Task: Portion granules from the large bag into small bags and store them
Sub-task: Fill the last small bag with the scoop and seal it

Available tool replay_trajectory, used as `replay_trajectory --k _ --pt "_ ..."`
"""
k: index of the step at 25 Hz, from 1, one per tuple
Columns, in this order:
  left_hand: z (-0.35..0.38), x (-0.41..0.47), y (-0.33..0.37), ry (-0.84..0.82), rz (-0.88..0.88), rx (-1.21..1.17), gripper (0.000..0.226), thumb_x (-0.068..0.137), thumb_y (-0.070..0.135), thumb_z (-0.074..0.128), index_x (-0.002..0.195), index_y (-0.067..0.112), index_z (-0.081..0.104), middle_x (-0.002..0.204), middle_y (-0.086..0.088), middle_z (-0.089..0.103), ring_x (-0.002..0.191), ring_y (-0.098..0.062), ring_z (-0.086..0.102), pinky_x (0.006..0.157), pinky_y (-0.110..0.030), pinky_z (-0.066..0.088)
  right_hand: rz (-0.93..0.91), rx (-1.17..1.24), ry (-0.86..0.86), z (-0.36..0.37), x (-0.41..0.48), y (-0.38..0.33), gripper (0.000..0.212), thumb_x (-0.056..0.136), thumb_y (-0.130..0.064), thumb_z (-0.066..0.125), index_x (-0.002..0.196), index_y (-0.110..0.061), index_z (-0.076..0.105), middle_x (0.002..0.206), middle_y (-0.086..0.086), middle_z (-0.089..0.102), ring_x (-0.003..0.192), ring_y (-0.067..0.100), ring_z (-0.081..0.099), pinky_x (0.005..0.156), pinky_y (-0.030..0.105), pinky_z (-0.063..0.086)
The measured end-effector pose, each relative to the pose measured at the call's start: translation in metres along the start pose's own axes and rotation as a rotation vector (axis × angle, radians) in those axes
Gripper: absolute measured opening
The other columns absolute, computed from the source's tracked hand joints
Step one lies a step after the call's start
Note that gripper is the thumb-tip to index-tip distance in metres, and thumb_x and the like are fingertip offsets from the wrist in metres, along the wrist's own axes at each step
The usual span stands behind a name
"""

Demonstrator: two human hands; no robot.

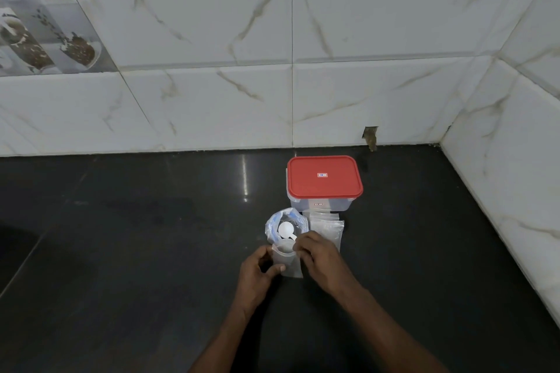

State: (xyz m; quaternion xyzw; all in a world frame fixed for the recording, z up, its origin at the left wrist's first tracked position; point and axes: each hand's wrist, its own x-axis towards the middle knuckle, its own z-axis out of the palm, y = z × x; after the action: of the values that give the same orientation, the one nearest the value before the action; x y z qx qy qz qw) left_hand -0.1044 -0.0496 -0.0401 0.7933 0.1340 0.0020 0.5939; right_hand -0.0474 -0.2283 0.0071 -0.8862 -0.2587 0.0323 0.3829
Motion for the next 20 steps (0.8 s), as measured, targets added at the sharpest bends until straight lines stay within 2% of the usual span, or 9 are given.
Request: replay_trajectory --k 1,3,5,7,8,10,13,16,20 --pt "0.000 0.001 0.000 0.028 -0.006 -0.010 0.014 0.081 -0.003 0.077 0.088 0.007 0.069 0.088 0.001 0.077 0.085 -0.014 0.073 0.081 -0.032 0.057 0.010 0.043 0.028 -0.002 0.002 -0.001 0.017 0.086 -0.001 0.056 0.090 -0.010 0.070 0.095 0.001 0.064 0.087 0.012 0.061 0.078 0.030 0.052" --pt "0.002 0.001 0.004 0.062 -0.038 -0.072 0.014 0.081 -0.004 0.076 0.075 -0.001 0.064 0.073 -0.003 0.072 0.070 -0.015 0.067 0.071 -0.032 0.054 0.088 0.136 0.120 -0.006 0.003 -0.002 0.021 0.085 0.002 0.059 0.092 -0.014 0.070 0.090 -0.005 0.067 0.082 0.004 0.061 0.074 0.019 0.050" --pt "0.005 0.000 0.007 0.072 -0.067 -0.153 0.013 0.081 -0.006 0.076 0.075 -0.001 0.066 0.069 -0.006 0.071 0.067 -0.016 0.065 0.068 -0.032 0.053 0.216 0.277 0.201 -0.008 0.001 -0.006 0.030 0.085 0.000 0.061 0.106 -0.022 0.066 0.085 -0.006 0.069 0.080 0.004 0.063 0.073 0.015 0.050" --pt "0.007 -0.005 0.013 0.069 -0.090 -0.249 0.008 0.081 -0.006 0.076 0.081 -0.002 0.069 0.075 -0.013 0.075 0.070 -0.021 0.068 0.070 -0.035 0.056 0.334 0.487 0.211 -0.005 -0.003 -0.008 0.046 0.083 -0.003 0.067 0.119 -0.030 0.059 0.086 -0.003 0.070 0.081 0.005 0.066 0.077 0.014 0.052" --pt "0.007 -0.006 0.016 0.061 -0.095 -0.288 0.007 0.081 -0.005 0.077 0.083 -0.004 0.070 0.080 -0.018 0.075 0.073 -0.025 0.069 0.071 -0.038 0.056 0.377 0.563 0.187 -0.003 -0.005 -0.007 0.047 0.081 -0.006 0.071 0.120 -0.030 0.060 0.088 -0.002 0.071 0.083 0.007 0.068 0.080 0.017 0.054" --pt "0.007 -0.008 0.019 0.036 -0.095 -0.316 0.009 0.081 -0.005 0.077 0.086 -0.006 0.069 0.083 -0.026 0.074 0.074 -0.030 0.068 0.071 -0.040 0.056 0.409 0.592 0.166 0.003 -0.008 -0.006 0.032 0.079 -0.009 0.075 0.107 -0.024 0.069 0.089 0.000 0.074 0.085 0.011 0.071 0.083 0.030 0.058" --pt "0.003 -0.011 0.026 0.010 -0.091 -0.349 0.009 0.083 0.000 0.078 0.087 -0.003 0.070 0.084 -0.021 0.076 0.077 -0.034 0.069 0.073 -0.040 0.057 0.429 0.624 0.242 0.005 -0.008 -0.008 0.011 0.082 -0.004 0.072 0.086 -0.014 0.074 0.082 0.001 0.076 0.081 0.016 0.072 0.082 0.039 0.058" --pt "-0.003 -0.006 0.039 0.013 -0.062 -0.385 0.010 0.088 0.008 0.075 0.094 0.000 0.074 0.091 -0.022 0.077 0.085 -0.041 0.073 0.078 -0.047 0.059 0.445 0.727 0.224 0.002 -0.005 -0.015 0.011 0.083 -0.002 0.071 0.086 -0.011 0.075 0.084 0.005 0.077 0.083 0.021 0.073 0.082 0.040 0.058" --pt "-0.008 0.005 0.051 0.017 -0.045 -0.401 0.010 0.090 0.002 0.070 0.088 -0.007 0.071 0.084 -0.023 0.076 0.073 -0.027 0.071 0.071 -0.039 0.058 0.461 0.855 0.208 -0.001 0.002 -0.025 0.012 0.084 -0.002 0.071 0.093 -0.006 0.076 0.091 0.010 0.077 0.089 0.027 0.073 0.084 0.042 0.058"
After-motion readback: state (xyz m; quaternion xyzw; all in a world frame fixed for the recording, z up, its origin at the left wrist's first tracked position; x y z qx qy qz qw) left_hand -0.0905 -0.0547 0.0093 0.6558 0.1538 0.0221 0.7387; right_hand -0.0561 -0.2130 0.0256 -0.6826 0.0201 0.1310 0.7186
